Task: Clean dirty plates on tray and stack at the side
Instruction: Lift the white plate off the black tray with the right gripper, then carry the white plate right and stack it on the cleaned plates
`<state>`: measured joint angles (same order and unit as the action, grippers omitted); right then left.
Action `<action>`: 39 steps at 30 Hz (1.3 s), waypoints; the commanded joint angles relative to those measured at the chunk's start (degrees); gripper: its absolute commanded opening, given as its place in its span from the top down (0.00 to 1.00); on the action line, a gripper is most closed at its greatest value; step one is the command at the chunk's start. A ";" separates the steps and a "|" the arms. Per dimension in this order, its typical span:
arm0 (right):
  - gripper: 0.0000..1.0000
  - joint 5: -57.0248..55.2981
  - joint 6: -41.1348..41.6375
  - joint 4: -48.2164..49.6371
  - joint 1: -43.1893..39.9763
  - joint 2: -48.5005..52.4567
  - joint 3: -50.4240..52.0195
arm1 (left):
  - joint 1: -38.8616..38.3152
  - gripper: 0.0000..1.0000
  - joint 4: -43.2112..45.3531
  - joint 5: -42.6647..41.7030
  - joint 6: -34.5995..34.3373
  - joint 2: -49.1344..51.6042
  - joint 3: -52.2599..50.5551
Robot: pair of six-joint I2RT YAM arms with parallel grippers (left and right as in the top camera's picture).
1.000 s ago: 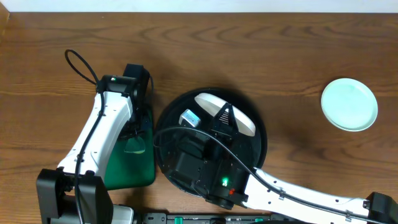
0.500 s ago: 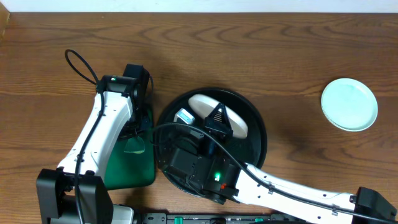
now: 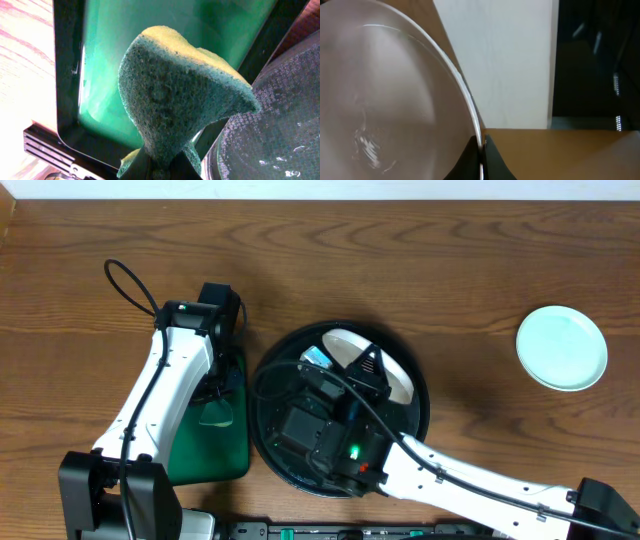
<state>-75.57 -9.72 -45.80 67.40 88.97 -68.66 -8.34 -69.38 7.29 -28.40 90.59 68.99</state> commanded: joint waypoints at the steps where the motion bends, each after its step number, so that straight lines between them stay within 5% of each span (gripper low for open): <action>1: 0.99 -2.75 12.44 -0.28 -1.42 -1.29 -1.14 | 0.31 0.93 -0.42 0.87 0.74 -0.35 -0.33; 3: 0.99 17.66 14.84 -3.37 -1.95 -1.46 -1.84 | 0.31 0.93 -0.37 0.87 0.74 -0.35 -0.33; 4: 0.99 22.91 22.38 -5.55 -2.99 -1.46 -1.81 | 0.31 0.93 -0.37 0.87 0.74 -0.35 -0.33; 8: 0.99 38.40 41.24 -9.75 -10.21 -1.44 -1.81 | 0.28 0.93 -0.37 0.87 0.74 -0.35 -0.33; 11: 0.99 48.17 46.75 -9.77 -16.48 -1.46 -1.81 | 0.28 0.93 -0.31 0.87 0.74 -0.35 -0.33; 18: 0.99 55.10 48.26 -8.48 -32.24 -4.92 -1.84 | 0.28 0.93 -0.33 0.83 0.74 -0.35 -0.33; 26: 0.99 68.59 46.40 -8.48 -61.42 -8.87 -1.84 | 0.28 0.93 0.07 0.85 0.74 -0.35 -0.33; 33: 0.99 75.45 41.90 -7.37 -83.97 -6.03 -1.81 | 0.28 0.93 0.26 0.70 0.74 -0.35 -0.33; 39: 0.99 78.51 41.55 -6.56 -94.14 0.09 -1.81 | 0.28 0.93 0.52 0.70 0.74 -0.35 -0.33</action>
<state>-0.56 33.19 -52.60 -24.16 86.30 -69.67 -8.34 -68.71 7.29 -28.40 90.59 68.97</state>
